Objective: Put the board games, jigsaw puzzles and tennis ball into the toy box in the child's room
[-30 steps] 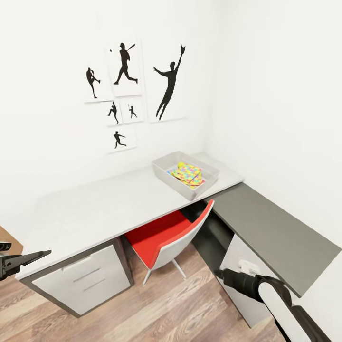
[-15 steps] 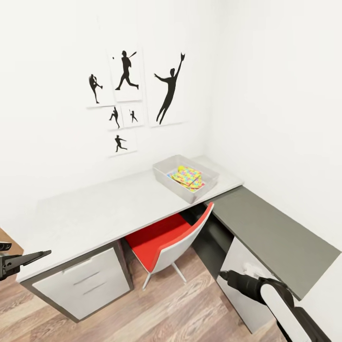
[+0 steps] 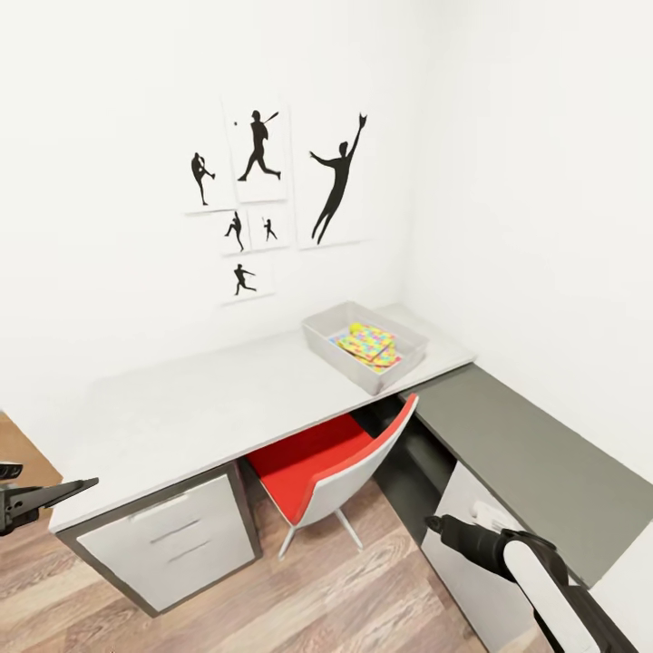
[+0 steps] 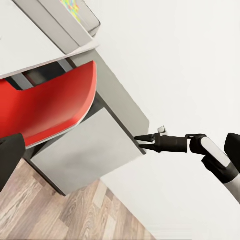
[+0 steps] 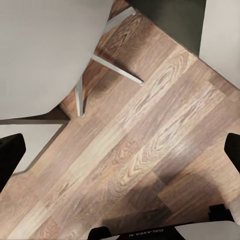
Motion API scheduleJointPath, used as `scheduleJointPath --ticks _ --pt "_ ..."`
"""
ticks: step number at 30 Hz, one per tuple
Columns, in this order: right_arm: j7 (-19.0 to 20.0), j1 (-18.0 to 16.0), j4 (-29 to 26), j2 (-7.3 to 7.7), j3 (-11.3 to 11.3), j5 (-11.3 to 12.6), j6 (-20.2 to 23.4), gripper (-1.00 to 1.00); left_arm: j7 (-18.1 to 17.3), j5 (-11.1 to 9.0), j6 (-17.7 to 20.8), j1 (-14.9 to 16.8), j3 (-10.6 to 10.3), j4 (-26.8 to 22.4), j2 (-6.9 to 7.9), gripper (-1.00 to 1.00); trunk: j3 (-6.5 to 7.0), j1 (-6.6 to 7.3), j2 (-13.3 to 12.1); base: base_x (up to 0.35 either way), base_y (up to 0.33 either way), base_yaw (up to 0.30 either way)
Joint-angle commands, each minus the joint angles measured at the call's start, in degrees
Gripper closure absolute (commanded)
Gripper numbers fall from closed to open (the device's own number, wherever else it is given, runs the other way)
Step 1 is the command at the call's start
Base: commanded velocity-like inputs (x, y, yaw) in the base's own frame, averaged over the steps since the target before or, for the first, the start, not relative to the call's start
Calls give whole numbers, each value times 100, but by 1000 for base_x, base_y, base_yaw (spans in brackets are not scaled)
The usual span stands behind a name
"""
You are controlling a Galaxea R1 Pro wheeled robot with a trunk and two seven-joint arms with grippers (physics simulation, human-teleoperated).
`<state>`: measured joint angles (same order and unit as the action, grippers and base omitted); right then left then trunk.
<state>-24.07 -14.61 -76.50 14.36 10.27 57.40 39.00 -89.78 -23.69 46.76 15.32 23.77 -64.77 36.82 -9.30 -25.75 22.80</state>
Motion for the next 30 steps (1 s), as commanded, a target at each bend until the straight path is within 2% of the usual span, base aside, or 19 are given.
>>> scheduleJointPath --ticks 1,30 --pt "-57 -4 -7 6 11 66 0 -100 -22 6 61 6 -2 0 1 -100 -8 -4 12 0 0 79" --pt "-54 -7 -5 6 0 90 3 -100 -22 38 55 6 -4 0 -36 -100 2 -4 12 -7 0 6"
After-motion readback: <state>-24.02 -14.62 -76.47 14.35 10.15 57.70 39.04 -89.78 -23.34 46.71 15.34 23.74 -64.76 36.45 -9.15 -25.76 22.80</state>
